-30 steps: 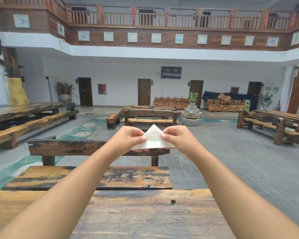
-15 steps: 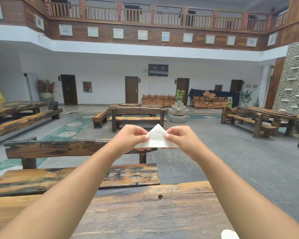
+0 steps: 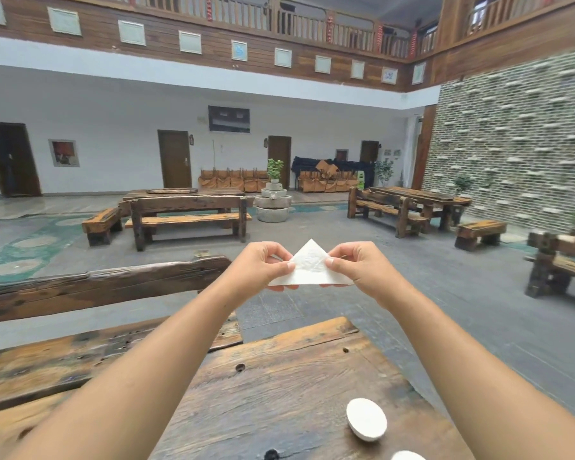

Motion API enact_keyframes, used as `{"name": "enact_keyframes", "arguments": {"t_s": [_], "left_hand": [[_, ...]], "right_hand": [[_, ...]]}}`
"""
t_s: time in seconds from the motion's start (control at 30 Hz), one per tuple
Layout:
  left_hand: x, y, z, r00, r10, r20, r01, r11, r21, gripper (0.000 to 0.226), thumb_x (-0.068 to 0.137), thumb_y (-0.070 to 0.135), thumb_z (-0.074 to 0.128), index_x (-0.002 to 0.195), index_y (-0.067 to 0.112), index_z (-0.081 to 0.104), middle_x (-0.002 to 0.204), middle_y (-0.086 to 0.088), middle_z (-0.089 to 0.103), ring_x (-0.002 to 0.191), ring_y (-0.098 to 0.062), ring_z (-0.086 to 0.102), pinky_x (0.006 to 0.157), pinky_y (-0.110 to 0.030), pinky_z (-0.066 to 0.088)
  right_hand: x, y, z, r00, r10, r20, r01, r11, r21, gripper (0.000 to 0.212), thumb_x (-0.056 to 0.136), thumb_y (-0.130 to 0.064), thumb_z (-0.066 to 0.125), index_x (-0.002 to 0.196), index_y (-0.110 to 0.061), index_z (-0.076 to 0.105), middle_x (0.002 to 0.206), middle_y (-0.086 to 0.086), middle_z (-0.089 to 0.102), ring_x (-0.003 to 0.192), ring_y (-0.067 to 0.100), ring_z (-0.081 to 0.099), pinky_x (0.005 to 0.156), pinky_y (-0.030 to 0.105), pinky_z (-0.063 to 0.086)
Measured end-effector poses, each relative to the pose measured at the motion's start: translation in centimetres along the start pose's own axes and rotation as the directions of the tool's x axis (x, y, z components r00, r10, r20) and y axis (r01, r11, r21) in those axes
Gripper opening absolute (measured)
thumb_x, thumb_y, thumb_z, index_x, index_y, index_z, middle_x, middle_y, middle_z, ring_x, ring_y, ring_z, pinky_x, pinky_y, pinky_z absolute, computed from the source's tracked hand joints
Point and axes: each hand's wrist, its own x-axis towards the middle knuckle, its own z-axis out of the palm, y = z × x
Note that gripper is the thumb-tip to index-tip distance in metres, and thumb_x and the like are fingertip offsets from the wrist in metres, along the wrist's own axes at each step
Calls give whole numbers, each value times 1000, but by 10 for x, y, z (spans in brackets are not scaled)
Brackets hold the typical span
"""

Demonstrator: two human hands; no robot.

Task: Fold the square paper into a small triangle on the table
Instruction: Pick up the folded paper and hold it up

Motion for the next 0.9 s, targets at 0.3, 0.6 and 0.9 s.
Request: {"name": "enact_keyframes", "arguments": {"t_s": [0.3, 0.6, 0.9], "left_hand": [[27, -7, 63, 997, -13, 75, 12, 1000, 5, 14, 94, 13, 65, 98, -1, 65, 88, -13, 78, 80, -23, 76, 77, -42, 60], [40, -66, 97, 985, -133, 107, 137, 990, -31, 9, 93, 9, 67, 92, 1, 67, 67, -2, 75, 60, -12, 72, 52, -22, 54], [31, -175, 148, 906, -362, 218, 384, 921, -65, 5, 93, 0, 63, 90, 3, 61, 84, -23, 74, 72, -27, 75, 58, -31, 55]], "right_hand": [[-21, 46, -43, 995, 93, -47, -96, 993, -66, 15, 94, -11, 62, 81, -10, 70, 65, -4, 72, 54, -1, 62, 51, 11, 41], [-24, 107, -36, 980, 193, -40, -196, 979, -62, 15, 92, -6, 64, 78, -8, 67, 58, -7, 58, 47, -4, 45, 47, 11, 31], [-44, 217, 0, 924, 379, 54, -380, 925, 0, 10, 91, 4, 61, 82, 0, 64, 68, 9, 61, 53, 4, 59, 52, 18, 46]]}}
